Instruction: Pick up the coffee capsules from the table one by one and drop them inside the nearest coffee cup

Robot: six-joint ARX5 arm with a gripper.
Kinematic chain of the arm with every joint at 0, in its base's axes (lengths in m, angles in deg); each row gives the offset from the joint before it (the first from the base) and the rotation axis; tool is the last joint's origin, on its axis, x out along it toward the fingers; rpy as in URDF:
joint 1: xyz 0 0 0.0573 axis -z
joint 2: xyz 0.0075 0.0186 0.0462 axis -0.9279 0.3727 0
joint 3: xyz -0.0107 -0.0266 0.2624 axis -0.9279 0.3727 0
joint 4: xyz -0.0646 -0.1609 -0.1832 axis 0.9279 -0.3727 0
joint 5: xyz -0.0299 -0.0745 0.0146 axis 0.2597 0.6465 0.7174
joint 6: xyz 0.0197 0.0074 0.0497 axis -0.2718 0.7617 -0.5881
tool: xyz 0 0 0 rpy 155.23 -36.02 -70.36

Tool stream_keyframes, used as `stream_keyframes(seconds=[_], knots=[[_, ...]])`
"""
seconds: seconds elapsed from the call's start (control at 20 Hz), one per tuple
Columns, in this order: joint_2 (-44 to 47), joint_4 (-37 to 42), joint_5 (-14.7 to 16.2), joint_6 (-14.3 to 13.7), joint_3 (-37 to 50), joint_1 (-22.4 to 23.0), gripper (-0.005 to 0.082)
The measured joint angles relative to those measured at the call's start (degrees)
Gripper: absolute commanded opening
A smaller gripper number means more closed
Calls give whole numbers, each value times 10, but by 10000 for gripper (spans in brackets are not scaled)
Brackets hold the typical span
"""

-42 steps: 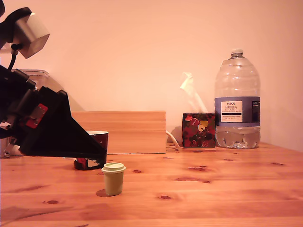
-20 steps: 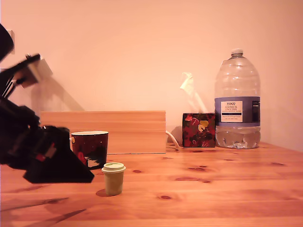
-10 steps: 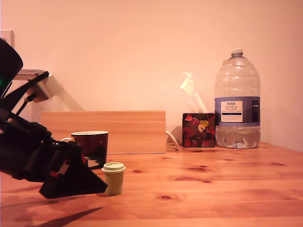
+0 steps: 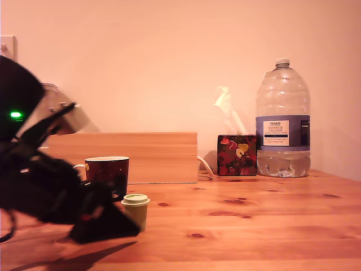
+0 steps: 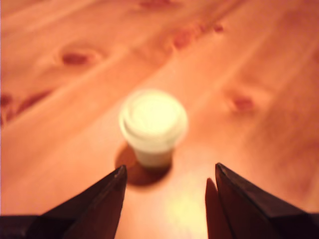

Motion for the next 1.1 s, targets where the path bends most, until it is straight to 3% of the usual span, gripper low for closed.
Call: stream_keyframes(seconds=[0.65,0.7,0.9,1.1], knots=[[46,-3,-18,36,-51,0,494],[46,-3,-18,41,-53,0,481],[46,-9,-18,42,-54,0,286],[46,-11,-16,42,-54,0,215]])
